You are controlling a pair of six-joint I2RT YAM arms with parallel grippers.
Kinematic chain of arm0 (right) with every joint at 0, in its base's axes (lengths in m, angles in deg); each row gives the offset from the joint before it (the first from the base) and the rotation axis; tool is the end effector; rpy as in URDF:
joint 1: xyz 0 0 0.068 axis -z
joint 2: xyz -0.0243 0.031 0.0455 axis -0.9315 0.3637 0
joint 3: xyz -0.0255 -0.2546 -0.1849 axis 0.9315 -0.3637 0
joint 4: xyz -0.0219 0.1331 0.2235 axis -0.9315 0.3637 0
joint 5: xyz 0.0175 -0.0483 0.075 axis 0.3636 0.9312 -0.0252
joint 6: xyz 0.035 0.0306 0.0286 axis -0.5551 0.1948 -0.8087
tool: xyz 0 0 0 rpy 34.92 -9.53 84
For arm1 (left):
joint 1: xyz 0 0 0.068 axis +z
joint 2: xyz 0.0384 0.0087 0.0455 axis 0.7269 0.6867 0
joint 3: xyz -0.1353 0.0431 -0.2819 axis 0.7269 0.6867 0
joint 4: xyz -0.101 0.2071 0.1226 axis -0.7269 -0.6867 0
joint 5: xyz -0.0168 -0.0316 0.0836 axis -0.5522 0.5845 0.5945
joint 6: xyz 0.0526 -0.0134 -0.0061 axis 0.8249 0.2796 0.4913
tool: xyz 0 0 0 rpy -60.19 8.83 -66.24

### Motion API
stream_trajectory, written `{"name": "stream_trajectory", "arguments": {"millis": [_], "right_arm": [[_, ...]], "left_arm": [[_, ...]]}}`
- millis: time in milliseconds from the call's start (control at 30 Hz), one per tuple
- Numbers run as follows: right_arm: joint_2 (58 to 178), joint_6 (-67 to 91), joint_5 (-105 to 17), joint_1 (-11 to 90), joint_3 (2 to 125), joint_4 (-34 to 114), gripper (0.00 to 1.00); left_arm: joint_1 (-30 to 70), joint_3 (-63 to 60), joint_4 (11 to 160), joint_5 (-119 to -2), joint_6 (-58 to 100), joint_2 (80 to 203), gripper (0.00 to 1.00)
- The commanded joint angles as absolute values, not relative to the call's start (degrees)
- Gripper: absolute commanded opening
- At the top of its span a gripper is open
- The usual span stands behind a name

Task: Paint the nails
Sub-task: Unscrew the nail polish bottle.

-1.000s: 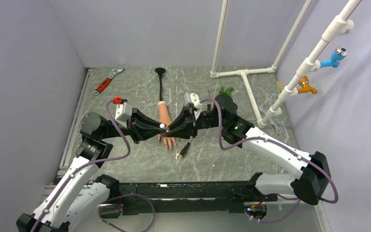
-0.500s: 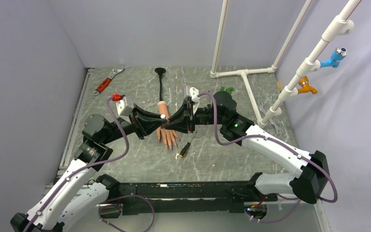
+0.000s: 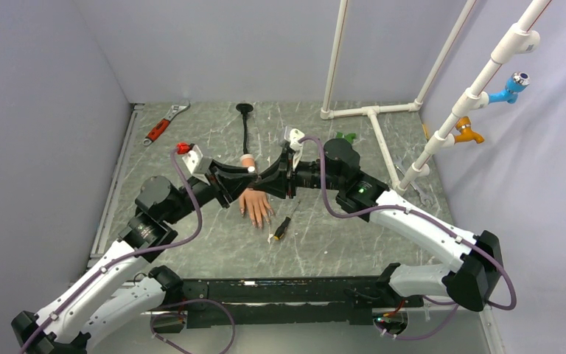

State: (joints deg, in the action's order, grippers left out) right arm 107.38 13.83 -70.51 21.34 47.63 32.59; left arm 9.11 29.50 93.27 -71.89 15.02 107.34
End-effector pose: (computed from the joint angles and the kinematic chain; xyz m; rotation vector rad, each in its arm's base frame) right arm 0.1695 0.2145 0.4094 -1.0707 1.4011 1.1705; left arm 0.1030 -0.0945 0.3959 0.5437 1.3862 -1.0298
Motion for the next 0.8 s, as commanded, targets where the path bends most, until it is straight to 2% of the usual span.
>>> {"name": "stream_trajectory", "arguments": {"millis": [0,33,100,200,267,400,533,667,767], "right_arm": [[105.77,14.43,-69.20,20.32,48.75,29.42,0.00],[105.63,14.99,-69.23,20.33,48.89,30.00,0.00],[105.40,16.14,-69.69,20.35,48.92,31.41,0.00],[104.56,17.60,-70.92,20.49,48.13,32.96,0.00],[103.63,18.25,-72.85,20.50,47.20,33.04,0.00],[102.03,18.27,-76.90,20.96,46.13,32.96,0.00],[101.23,20.28,-81.74,21.89,46.62,34.95,0.00],[100.67,19.83,-90.06,24.02,47.01,36.30,0.00],[99.97,20.00,-91.01,24.45,46.94,37.17,0.00]], "left_arm": [[7.09,26.81,91.53,-76.31,17.36,107.40,0.39],[7.08,25.63,89.49,-76.97,18.42,107.50,0.48],[7.07,22.25,84.10,-76.66,20.68,107.67,0.61],[7.11,17.79,76.63,-77.51,23.82,106.94,0.78],[7.21,15.01,72.95,-79.79,25.71,106.41,0.83],[7.30,9.05,65.02,-83.78,30.92,106.73,0.86],[9.22,5.93,62.14,-96.99,34.77,107.04,0.84],[11.15,6.27,61.50,-103.98,37.13,106.95,0.82],[13.91,8.33,64.38,-108.66,36.02,107.74,0.80]]}}
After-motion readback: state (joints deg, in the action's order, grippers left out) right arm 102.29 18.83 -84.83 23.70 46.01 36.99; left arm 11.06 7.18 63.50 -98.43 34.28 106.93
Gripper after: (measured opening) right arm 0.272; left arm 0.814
